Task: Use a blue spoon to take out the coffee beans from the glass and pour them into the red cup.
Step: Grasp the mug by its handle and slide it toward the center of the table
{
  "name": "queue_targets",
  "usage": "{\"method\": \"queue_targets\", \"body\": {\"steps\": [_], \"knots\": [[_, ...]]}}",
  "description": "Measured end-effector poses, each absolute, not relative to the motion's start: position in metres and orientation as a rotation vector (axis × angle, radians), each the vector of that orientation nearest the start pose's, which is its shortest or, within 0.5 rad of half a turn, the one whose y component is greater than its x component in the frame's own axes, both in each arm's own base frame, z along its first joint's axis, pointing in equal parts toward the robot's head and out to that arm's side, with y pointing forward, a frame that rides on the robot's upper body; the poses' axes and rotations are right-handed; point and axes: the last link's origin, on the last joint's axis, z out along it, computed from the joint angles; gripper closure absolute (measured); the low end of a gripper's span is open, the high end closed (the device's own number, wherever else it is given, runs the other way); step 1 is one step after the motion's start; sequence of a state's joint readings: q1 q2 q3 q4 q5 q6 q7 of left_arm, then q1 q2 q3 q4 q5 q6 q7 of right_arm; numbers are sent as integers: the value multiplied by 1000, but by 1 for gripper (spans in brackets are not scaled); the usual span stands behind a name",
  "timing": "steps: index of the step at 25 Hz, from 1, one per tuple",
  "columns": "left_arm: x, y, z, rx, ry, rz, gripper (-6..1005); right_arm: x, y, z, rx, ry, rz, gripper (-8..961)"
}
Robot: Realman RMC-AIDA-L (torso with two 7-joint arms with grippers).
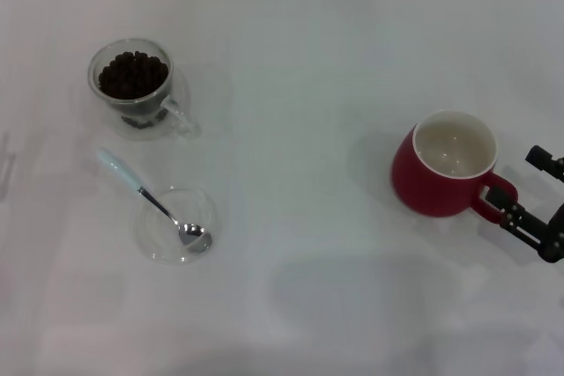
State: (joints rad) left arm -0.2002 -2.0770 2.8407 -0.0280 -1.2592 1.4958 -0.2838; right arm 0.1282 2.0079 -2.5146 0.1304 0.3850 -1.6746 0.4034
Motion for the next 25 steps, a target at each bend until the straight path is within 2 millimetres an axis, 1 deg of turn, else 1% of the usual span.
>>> {"method": "queue_targets", "body": {"steps": [16, 22, 25], "knots": [[-384, 225, 13, -1584, -513, -680, 361, 382, 160, -17, -2132, 472, 674, 187], [-383, 227, 14, -1583, -511, -681, 361, 385, 162, -18, -2126, 486, 646, 317], [-383, 228, 14, -1583, -510, -682, 361, 385, 163, -19, -2126, 486, 642, 445]]}}
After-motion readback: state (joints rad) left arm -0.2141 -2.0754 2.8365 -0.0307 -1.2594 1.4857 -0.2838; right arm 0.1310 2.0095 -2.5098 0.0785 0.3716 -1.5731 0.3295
